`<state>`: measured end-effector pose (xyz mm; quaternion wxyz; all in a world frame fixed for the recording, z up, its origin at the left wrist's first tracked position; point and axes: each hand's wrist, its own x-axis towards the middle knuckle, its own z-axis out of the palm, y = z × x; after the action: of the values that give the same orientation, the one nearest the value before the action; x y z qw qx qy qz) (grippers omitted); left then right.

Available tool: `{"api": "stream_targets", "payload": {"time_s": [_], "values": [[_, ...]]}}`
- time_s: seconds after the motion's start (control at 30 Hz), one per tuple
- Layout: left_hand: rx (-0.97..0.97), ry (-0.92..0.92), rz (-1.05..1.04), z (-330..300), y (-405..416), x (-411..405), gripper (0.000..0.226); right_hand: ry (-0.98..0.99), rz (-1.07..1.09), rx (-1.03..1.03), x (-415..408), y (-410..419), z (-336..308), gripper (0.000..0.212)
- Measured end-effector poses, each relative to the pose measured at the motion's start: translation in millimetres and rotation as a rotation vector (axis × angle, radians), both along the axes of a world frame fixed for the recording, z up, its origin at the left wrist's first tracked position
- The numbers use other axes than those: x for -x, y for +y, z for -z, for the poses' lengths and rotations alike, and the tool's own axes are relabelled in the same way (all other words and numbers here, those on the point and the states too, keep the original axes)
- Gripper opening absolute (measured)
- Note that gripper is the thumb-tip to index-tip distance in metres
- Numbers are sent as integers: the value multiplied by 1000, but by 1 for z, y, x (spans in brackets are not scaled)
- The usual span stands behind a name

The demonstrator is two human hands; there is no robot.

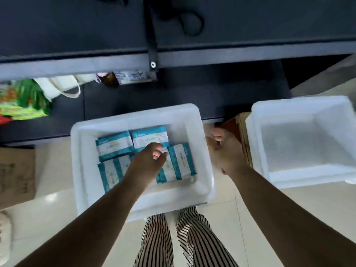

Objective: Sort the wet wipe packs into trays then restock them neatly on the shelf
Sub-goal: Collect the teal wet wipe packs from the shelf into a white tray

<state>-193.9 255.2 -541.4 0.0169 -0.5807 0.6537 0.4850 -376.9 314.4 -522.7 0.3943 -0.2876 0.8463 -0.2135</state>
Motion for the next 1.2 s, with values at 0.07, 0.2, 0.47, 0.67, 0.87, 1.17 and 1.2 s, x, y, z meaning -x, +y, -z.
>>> {"api": "stream_targets", "payload": {"time_s": [0.07, 0.2, 0.47, 0.67, 0.87, 1.17, 1.2], "values": [[134, 8, 143, -63, -22, -1, 29, 4, -42, 95, -2, -10, -54, 34], [403, 62, 355, -190, -62, 9, 29, 121, -113, 292, 0, -33, -170, 32], [865, 237, 595, -392, -95, 33, 17, 465, -204, 545, 16, -40, -380, 14], [1086, 322, 633, -496, -98, 58, 18, 773, -195, 599, 31, -25, -483, 25], [1109, 347, 572, -538, -100, 100, 19, 852, -101, 533, 79, -11, -528, 30], [1051, 339, 549, -539, -116, 217, 11, 784, 106, 492, 248, -32, -541, 40], [1047, 330, 535, -540, -120, 235, 11, 766, 134, 507, 270, -41, -540, 42]]}}
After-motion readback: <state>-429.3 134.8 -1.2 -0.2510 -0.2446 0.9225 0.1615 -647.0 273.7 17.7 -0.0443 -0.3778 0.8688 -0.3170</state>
